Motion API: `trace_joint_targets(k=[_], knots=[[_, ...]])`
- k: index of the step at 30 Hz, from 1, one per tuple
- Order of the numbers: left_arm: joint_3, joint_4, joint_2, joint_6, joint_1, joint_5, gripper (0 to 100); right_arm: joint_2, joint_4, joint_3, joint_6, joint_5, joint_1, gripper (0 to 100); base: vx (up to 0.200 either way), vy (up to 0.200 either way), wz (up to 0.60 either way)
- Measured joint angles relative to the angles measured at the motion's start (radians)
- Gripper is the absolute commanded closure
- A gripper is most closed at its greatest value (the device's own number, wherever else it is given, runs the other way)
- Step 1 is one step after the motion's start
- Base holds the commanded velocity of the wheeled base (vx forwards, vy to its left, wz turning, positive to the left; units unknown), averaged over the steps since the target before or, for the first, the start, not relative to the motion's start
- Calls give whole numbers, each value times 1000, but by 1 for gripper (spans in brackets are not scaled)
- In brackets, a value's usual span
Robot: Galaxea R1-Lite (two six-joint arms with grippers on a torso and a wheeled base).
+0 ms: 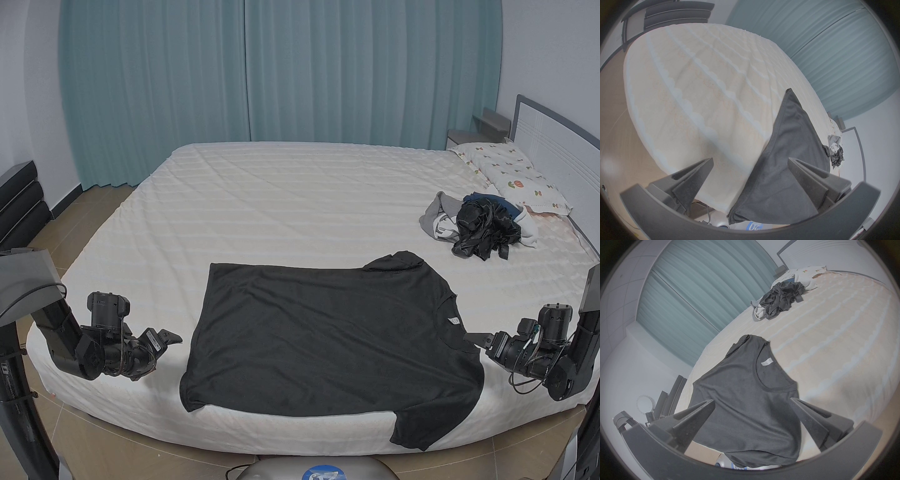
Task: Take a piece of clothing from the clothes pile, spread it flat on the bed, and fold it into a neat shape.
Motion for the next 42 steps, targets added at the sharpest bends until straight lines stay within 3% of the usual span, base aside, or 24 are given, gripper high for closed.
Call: trace_joint_targets(k=[7, 10, 13, 16, 22, 42], knots=[[-7, -3, -2, -49, 1, -29, 0, -4, -10, -4, 11, -5, 22, 0, 114, 0, 0], [-7, -3, -3, -50, 1, -33, 0, -7, -11, -26, 57, -21, 50, 0, 200, 0, 0], [-11, -3, -3, -52, 1, -34, 0, -4, -8, -73, 133, -67, 96, 0, 200, 0, 0], [-16, -4, -2, -64, 0, -35, 0, 12, 1, -144, 190, -155, 144, 0, 133, 0, 0], [-28, -6, 1, -77, 0, -35, 0, 73, 48, -295, 216, -245, 200, 0, 0, 0, 0], [-46, -9, 22, -114, 1, -48, 0, 297, 663, -1056, 244, -274, 206, 0, 0, 0, 0]])
